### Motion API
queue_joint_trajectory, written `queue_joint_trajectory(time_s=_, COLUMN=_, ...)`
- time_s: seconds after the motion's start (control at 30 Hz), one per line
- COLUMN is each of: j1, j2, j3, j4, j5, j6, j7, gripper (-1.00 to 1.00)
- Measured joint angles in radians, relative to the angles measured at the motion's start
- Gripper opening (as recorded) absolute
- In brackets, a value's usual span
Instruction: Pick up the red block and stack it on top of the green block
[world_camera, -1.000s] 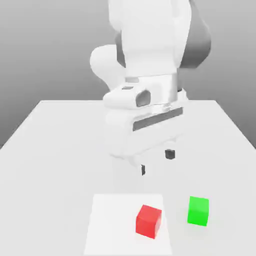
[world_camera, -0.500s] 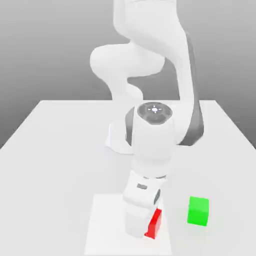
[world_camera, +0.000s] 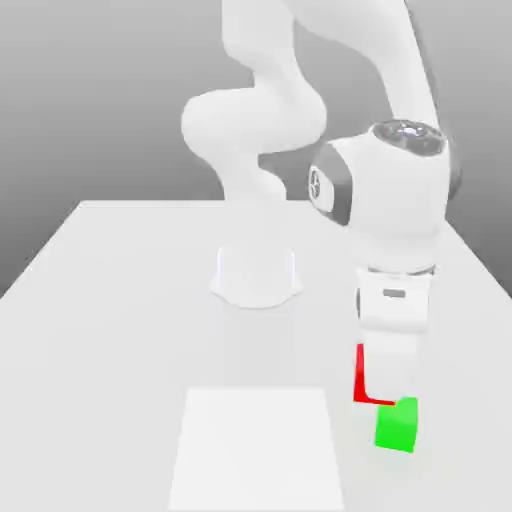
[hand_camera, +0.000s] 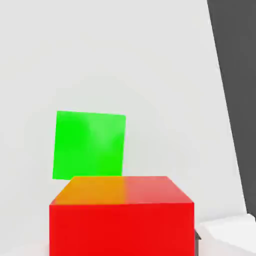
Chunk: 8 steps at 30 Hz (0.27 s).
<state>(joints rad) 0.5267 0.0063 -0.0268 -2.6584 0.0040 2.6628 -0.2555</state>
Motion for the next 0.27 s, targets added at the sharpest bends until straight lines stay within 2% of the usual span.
queue_joint_trajectory(time_s=0.03, j1=0.030, j2=0.022, j3=-0.008, j4=0.000, j5=0.002, j6=0.022, j7=-0.002, gripper=-1.00)
queue_joint_trajectory(time_s=0.13, j1=-0.007, j2=0.118, j3=-0.023, j4=0.004, j5=0.017, j6=0.114, j7=-0.013, gripper=-1.00)
queue_joint_trajectory(time_s=0.17, j1=-0.009, j2=0.153, j3=-0.022, j4=0.005, j5=0.021, j6=0.147, j7=-0.015, gripper=1.00)
queue_joint_trajectory(time_s=0.27, j1=-0.009, j2=0.153, j3=-0.022, j4=0.005, j5=0.021, j6=0.147, j7=-0.015, gripper=1.00)
